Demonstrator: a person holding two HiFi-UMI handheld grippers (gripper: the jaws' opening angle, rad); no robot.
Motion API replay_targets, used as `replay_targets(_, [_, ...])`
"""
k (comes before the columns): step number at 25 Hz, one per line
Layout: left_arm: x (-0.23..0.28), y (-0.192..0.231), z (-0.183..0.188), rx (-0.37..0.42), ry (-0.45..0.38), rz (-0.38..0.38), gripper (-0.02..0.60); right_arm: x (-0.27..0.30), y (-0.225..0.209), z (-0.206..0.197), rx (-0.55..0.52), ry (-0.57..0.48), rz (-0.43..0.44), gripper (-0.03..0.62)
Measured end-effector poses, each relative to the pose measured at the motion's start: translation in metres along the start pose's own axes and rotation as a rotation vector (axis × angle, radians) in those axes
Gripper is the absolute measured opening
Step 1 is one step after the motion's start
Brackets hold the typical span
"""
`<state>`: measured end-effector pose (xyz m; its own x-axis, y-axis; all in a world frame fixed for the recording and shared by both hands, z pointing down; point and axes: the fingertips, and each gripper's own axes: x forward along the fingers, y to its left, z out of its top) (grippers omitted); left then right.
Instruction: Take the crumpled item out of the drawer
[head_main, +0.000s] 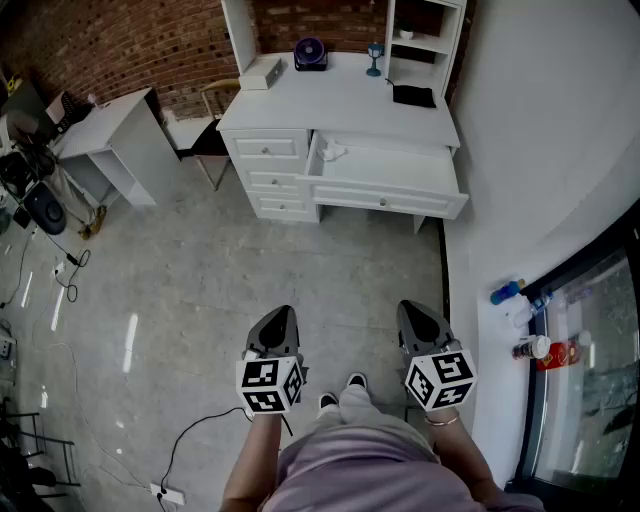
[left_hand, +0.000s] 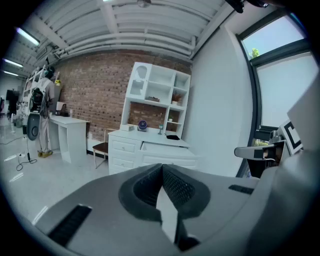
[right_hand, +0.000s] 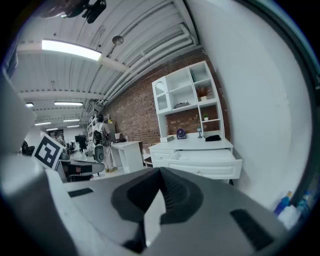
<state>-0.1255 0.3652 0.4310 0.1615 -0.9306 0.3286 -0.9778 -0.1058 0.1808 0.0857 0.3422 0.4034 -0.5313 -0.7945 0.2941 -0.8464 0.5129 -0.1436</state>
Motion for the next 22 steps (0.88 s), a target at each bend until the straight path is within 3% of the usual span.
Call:
replay_targets(16, [0.043, -0.046, 0.024, 0.041, -0.038, -0.033, 0.003, 0.000, -0.054, 0.009, -0.015, -0.030, -0.013, 0.003])
replay_targets(22, [0.060, -0.050, 0.035, 0.064, -0.041, -0.028, 0.114, 0.008, -0.061, 0.012, -0.018, -0.023, 0.010, 0.003])
